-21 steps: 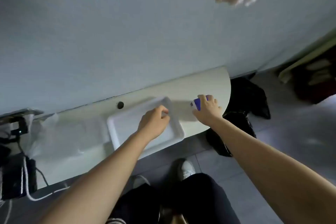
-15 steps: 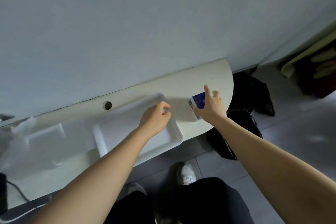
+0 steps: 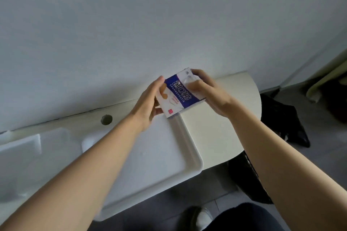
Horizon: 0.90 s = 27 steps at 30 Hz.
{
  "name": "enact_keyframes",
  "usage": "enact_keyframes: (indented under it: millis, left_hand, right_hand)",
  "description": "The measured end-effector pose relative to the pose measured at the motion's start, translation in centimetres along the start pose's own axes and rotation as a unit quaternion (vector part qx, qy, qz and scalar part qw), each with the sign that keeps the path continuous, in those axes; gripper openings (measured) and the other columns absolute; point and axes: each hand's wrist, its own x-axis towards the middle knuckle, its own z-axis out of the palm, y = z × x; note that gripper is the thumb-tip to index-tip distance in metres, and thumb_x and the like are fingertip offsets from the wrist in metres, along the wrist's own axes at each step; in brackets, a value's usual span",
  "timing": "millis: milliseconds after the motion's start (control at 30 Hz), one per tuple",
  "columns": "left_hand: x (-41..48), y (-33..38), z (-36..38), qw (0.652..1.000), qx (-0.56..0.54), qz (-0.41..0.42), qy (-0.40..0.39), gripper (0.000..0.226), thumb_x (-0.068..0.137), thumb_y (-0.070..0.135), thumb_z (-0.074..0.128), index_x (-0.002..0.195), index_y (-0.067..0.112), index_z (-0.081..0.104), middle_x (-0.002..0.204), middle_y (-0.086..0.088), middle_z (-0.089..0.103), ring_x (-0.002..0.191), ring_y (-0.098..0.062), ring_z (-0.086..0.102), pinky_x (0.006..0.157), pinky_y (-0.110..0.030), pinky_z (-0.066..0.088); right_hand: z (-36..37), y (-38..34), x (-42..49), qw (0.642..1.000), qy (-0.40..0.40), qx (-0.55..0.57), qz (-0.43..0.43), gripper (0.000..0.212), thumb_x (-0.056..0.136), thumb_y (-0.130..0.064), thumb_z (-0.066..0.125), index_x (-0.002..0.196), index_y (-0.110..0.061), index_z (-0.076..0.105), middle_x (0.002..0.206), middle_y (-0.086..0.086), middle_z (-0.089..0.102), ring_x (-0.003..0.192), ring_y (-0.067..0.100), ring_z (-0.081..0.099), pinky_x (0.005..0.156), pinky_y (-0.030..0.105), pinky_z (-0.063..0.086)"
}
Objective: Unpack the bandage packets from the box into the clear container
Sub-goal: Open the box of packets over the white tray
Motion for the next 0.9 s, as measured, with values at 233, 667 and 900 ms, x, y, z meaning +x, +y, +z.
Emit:
enact_keyframes:
  millis: [233, 667, 900]
  left_hand:
    - [-0.4, -3.1, -4.2, 0.990, 0.034, 0.067, 0.121, 0.024, 0.082, 0.047, 0.067, 0.087, 0.023, 0.067, 0.068, 0.007, 0.068, 0.073, -0.016, 0.064, 0.069, -0.029, 0.053]
    - [-4.7, -5.5, -5.2, 0.971, 0.039, 0.081, 0.220, 0.028, 0.086, 0.041, 0.064, 0.076, 0.015, 0.066, 0.080, -0.004, 0.069, 0.071, -0.018, 0.064, 0.071, -0.032, 0.054]
    - [-6.3, -6.5, -5.6, 0.969, 0.030, 0.058, 0.238, 0.033, 0.085, 0.044, 0.065, 0.089, 0.012, 0.068, 0.087, -0.006, 0.071, 0.072, -0.017, 0.065, 0.062, -0.027, 0.054]
  right_hand:
    - [4.8, 2.2, 2.1, 0.995, 0.007, -0.077, -0.063, 0.080, 0.071, -0.045, 0.074, 0.137, -0.023, 0.035, 0.135, -0.002, 0.044, 0.116, 0.012, 0.053, 0.090, 0.031, 0.053]
    - [9.2, 3.6, 0.6, 0.900, 0.110, -0.330, -0.264, 0.019, 0.080, -0.032, 0.068, 0.084, -0.016, 0.059, 0.091, 0.001, 0.065, 0.080, 0.020, 0.065, 0.064, 0.038, 0.053]
    - [9.6, 4.1, -0.2, 0.894, 0.093, -0.367, -0.240, 0.012, 0.092, -0.021, 0.055, 0.086, -0.012, 0.060, 0.092, 0.003, 0.066, 0.078, 0.017, 0.063, 0.066, 0.034, 0.051]
